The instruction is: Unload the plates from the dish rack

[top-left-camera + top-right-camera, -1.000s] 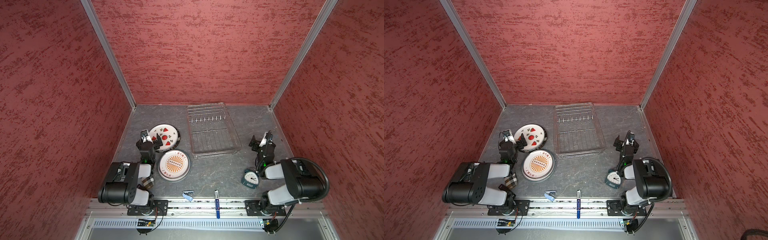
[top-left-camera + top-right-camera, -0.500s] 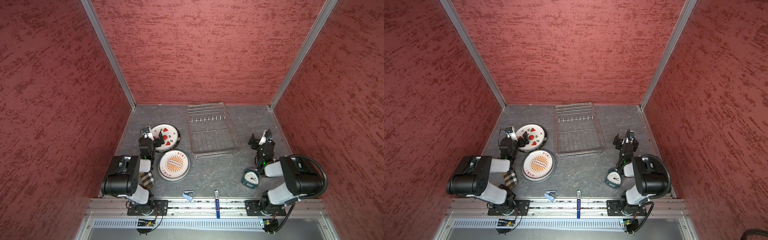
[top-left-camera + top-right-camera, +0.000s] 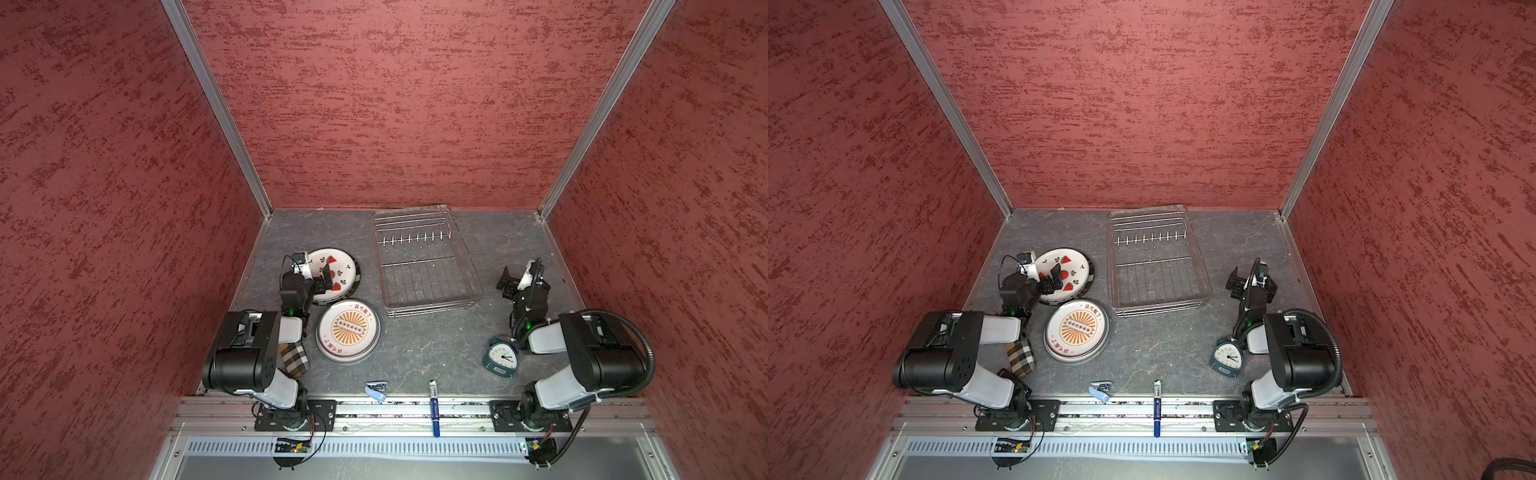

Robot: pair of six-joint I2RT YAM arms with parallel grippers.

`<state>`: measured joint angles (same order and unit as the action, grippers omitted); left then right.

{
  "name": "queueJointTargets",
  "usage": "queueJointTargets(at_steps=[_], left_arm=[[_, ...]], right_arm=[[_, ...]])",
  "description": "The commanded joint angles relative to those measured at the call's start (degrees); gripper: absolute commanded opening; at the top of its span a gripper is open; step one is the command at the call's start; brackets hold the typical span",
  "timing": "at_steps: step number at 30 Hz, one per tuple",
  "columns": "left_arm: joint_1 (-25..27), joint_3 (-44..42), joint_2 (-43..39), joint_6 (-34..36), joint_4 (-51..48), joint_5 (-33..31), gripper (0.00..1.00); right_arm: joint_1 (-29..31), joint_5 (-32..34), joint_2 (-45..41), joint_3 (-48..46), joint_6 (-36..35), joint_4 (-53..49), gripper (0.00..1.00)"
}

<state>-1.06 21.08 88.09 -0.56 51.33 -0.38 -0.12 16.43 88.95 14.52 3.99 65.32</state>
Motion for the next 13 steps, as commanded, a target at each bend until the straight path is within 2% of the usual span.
queueJointTargets(at_steps=[1,11,13], left_arm=[[-0.5,0.9,-0.1,0.6,-0.5,1.3,0.99],[-0.5,0.9,-0.1,0.6,-0.4,1.2,0.99],[-0.4,0.6,-0.1,-0.1,0.2,-1.0,0.99]], right_arm=[[-0.3,-0.9,-0.3,0.8,-1.2,2.6,0.99],[-1.0,-2.5,-0.4,1.2,-0.6,1.5,0.99],[-1.0,-2.5,-0.4,1.1,-0.7,1.7,0.99]])
